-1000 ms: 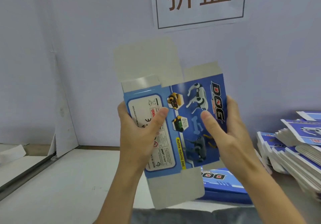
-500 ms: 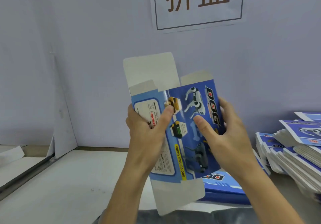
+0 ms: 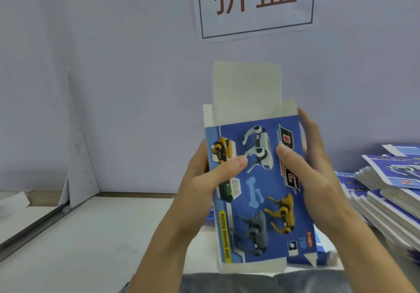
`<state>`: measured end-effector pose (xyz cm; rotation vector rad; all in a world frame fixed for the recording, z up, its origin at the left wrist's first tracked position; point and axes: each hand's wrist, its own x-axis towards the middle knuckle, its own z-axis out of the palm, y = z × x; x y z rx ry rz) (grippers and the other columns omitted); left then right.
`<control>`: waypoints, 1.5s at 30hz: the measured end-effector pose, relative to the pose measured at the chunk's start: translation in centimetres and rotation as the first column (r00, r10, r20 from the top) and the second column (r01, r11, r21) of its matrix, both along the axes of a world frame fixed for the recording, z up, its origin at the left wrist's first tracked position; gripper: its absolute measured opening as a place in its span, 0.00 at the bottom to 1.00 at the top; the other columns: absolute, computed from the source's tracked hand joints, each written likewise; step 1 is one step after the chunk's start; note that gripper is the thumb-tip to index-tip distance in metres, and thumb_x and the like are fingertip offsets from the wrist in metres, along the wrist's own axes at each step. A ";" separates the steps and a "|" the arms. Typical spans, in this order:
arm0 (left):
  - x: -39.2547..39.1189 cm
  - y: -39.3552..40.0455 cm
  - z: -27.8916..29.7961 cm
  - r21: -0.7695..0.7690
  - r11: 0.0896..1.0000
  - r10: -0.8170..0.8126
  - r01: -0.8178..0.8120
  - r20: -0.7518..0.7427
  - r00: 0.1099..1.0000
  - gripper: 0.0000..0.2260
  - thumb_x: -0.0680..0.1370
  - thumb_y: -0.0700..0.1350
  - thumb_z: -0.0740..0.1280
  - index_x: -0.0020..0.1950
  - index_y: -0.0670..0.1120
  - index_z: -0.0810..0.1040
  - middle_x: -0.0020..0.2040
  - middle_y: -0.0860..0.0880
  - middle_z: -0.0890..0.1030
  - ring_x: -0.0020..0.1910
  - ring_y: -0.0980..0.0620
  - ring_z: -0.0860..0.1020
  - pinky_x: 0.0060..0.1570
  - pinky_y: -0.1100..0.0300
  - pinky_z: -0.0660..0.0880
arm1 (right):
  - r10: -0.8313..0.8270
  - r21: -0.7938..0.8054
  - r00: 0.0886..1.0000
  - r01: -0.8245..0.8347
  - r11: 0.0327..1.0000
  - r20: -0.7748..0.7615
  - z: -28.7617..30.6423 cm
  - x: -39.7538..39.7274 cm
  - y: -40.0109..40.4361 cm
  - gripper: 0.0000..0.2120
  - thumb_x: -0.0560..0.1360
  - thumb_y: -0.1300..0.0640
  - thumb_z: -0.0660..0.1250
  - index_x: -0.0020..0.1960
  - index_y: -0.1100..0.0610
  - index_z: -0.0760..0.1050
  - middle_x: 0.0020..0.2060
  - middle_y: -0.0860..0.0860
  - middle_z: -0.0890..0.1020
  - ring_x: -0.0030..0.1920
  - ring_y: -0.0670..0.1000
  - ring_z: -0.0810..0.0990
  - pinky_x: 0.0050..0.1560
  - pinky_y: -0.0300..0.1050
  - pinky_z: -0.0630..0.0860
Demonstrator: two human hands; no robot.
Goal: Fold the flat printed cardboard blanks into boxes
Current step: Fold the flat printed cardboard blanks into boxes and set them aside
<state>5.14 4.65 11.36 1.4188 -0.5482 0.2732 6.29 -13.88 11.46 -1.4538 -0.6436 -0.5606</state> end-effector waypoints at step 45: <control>-1.2 -0.2 1.7 -0.041 0.973 0.231 -0.227 0.190 0.954 0.09 0.75 0.56 0.67 0.50 0.53 0.72 0.44 0.50 0.83 0.45 0.46 0.86 0.36 0.50 0.82 | 0.322 0.264 0.938 -0.281 0.923 -0.129 0.3 -1.3 2.9 0.12 0.73 0.48 0.64 0.53 0.52 0.74 0.43 0.59 0.84 0.39 0.57 0.85 0.34 0.49 0.82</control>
